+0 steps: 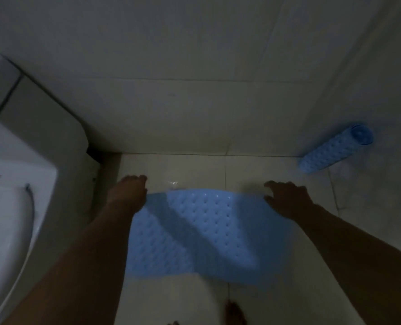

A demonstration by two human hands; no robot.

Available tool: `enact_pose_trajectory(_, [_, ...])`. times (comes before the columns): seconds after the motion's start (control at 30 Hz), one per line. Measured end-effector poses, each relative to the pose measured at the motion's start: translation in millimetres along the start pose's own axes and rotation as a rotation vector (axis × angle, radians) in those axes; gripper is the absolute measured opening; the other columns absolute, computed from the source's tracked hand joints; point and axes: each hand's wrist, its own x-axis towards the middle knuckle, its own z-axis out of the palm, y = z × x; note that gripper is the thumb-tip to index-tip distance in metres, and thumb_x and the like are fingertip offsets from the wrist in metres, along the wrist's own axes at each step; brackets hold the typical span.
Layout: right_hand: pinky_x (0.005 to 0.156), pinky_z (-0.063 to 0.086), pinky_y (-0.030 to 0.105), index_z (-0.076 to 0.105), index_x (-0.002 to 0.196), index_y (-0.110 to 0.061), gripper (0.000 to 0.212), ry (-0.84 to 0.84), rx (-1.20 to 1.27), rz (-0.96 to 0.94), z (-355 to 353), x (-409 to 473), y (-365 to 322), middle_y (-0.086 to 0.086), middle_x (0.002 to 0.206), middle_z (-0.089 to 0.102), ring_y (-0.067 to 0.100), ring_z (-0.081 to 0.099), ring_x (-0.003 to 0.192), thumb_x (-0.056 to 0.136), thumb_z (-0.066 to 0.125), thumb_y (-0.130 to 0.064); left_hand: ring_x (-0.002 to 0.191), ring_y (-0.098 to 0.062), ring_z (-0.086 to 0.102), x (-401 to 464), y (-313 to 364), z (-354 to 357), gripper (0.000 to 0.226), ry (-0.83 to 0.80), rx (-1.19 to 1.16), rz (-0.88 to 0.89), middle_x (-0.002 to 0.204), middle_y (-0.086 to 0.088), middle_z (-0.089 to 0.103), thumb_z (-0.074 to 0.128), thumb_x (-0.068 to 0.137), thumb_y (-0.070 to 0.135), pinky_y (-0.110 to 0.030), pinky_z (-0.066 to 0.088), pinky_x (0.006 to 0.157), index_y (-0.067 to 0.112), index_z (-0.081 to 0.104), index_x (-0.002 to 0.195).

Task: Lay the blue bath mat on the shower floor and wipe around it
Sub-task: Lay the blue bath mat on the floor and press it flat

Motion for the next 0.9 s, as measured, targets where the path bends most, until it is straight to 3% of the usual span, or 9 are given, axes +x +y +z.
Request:
enact_pose_trajectory(0.1, [0.108,0.037,0.051,0.034,0.149,-0.03,0.056,0.008,0.107,0.045,15.3,38.6,-27.0,0.007,0.146,0.05,0.033,0.045,0.134,0.098,0.046,-0.051,0.147,-0.032,0.035,21.0,24.4,27.6,0.052,0.092,0.046,0.054,0.151,-0.01,0.049,0.053,0.1,0.039,-0.046,0.04,0.113,0.021,0.043,0.148])
enact_pose_trajectory(0.27, [0.113,0.035,0.053,0.033,0.151,-0.025,0.063,-0.11,0.241,0.01,74.2,25.1,-60.7,0.01,0.154,0.042,0.035,0.041,0.139,0.097,0.046,-0.055,0.155,-0.034,0.013,-4.4,60.2,86.1,0.061,-0.06,0.071,0.085,0.161,-0.007,0.035,0.047,0.1,0.052,-0.05,0.028,0.121,0.023,0.035,0.152])
enact_pose_trajectory(0.37, [0.11,0.04,0.052,0.034,0.15,-0.026,0.064,-0.18,0.217,0.019,89.9,3.8,-69.0,0.009,0.151,0.044,0.034,0.045,0.136,0.096,0.046,-0.058,0.156,-0.034,0.008,-28.4,78.0,100.7,0.063,-0.12,0.054,0.103,0.163,-0.007,0.031,0.045,0.101,0.055,-0.052,0.024,0.122,0.023,0.032,0.154])
enact_pose_trajectory(0.63, [0.106,0.043,0.045,0.039,0.144,-0.03,0.058,-0.179,0.24,0.059,111.0,-31.6,-90.1,0.005,0.143,0.049,0.029,0.048,0.131,0.095,0.046,-0.059,0.157,-0.031,0.005,-61.2,79.5,121.3,0.062,-0.135,-0.077,0.087,0.164,-0.004,0.029,0.041,0.102,0.055,-0.051,0.022,0.123,0.025,0.03,0.155])
enact_pose_trajectory(0.9, [0.105,0.044,0.044,0.038,0.145,-0.03,0.058,-0.128,0.28,0.145,208.5,54.2,-122.1,0.004,0.142,0.048,0.028,0.047,0.131,0.096,0.046,-0.058,0.157,-0.032,0.0,25.4,35.2,239.8,0.065,-0.052,-0.039,0.142,0.165,-0.003,0.024,0.036,0.101,0.057,-0.049,0.02,0.123,0.025,0.026,0.157])
